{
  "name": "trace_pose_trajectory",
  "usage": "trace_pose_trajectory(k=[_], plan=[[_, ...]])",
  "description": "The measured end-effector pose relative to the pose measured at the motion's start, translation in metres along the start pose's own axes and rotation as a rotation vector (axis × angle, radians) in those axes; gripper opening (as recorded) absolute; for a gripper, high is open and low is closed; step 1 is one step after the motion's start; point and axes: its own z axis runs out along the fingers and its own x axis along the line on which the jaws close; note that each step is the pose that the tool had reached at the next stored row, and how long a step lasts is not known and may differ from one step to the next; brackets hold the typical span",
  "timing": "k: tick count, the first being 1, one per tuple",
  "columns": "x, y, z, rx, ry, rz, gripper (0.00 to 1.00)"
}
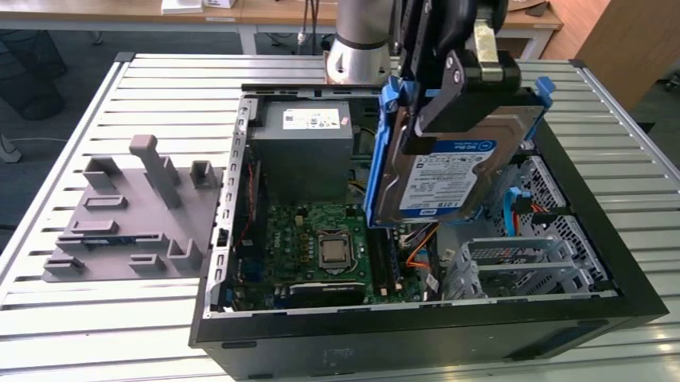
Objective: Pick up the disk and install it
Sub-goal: 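Insert the disk into the insertion slot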
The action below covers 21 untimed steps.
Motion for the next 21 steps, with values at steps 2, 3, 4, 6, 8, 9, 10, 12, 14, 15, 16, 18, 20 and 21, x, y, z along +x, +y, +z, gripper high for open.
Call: trace_pose_trajectory(k=[2, 3, 4, 6, 8, 9, 10, 12, 14, 15, 16, 18, 20, 21], plan=[[0.0004, -0.0054, 0.0006, 0.0, 0.0001, 0.0, 0.36], [0.0006, -0.0075, 0.0009, 0.0, 0.0002, 0.0, 0.36], [0.0008, -0.0089, 0.0012, 0.0, 0.0005, 0.0, 0.36], [0.0018, -0.0102, 0.0022, 0.0, 0.0003, 0.002, 0.36], [0.0035, -0.0104, 0.0031, 0.0001, 0.0002, 0.005, 0.36], [0.0044, -0.0105, 0.0035, 0.0001, 0.0002, 0.007, 0.36], [0.005, -0.0105, 0.0039, 0.0002, 0.0, 0.009, 0.36], [0.0054, -0.0108, 0.0046, 0.0003, 0.0001, 0.017, 0.36], [0.0057, -0.0116, 0.0052, 0.0005, 0.0, 0.024, 0.36], [0.0067, -0.012, 0.0054, 0.0005, -0.0001, 0.026, 0.36], [0.0079, -0.0122, 0.0056, 0.0005, 0.0, 0.027, 0.36], [0.01, -0.0127, 0.006, 0.0005, 0.0, 0.027, 0.36], [0.0114, -0.0139, 0.0069, 0.0006, -0.0003, 0.028, 0.36], [0.0118, -0.0152, 0.0072, 0.0006, -0.0002, 0.029, 0.36]])
